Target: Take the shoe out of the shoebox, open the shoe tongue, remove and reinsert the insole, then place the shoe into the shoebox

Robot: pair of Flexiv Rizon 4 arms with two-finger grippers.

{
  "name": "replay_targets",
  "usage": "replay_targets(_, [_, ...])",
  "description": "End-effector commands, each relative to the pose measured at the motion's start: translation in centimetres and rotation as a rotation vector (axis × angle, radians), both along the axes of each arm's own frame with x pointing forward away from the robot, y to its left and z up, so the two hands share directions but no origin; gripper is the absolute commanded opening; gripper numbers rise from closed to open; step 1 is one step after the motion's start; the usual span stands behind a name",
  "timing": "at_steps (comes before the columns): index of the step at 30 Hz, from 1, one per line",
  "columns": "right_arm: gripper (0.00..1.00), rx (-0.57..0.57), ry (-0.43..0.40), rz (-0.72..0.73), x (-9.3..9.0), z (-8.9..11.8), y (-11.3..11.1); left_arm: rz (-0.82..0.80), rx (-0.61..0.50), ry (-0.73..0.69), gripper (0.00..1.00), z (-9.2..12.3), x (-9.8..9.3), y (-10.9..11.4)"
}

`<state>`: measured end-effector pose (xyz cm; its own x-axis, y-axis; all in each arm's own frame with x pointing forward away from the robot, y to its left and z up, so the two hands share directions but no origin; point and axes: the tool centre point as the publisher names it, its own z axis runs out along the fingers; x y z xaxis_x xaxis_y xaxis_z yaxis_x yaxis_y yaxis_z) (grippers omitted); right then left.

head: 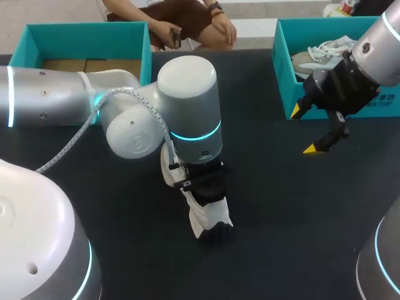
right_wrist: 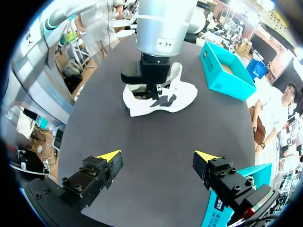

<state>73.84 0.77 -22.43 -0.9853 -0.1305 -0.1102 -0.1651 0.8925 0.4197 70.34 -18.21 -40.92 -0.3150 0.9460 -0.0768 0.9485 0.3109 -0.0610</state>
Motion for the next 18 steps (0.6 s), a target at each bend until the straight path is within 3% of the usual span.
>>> replay_targets(1, [1.00, -0.001, -0.001, -0.001, 0.0, -0.1, 0.0, 0.002, 0.016, -0.042, 0.00, -5.6, 2.0, 1.1])
replay_targets(4, [1.00, -0.001, -0.001, -0.001, 0.0, -0.1, 0.0, 0.007, 0.016, -0.055, 0.00, -5.1, 2.6, 1.4])
replay_targets(7, [1.00, -0.001, -0.001, -0.001, 0.0, -0.1, 0.0, 0.019, -0.026, -0.022, 0.00, -2.6, 2.9, 1.7])
replay_targets(11, [1.00, -0.001, -0.001, -0.001, 0.0, -0.1, 0.0, -0.002, -0.068, 0.018, 0.00, 0.4, 2.6, 1.8])
replay_targets(18, [1.00, -0.001, -0.001, -0.001, 0.0, -0.1, 0.0, -0.025, -0.129, 0.124, 0.00, 3.3, 1.8, 1.2])
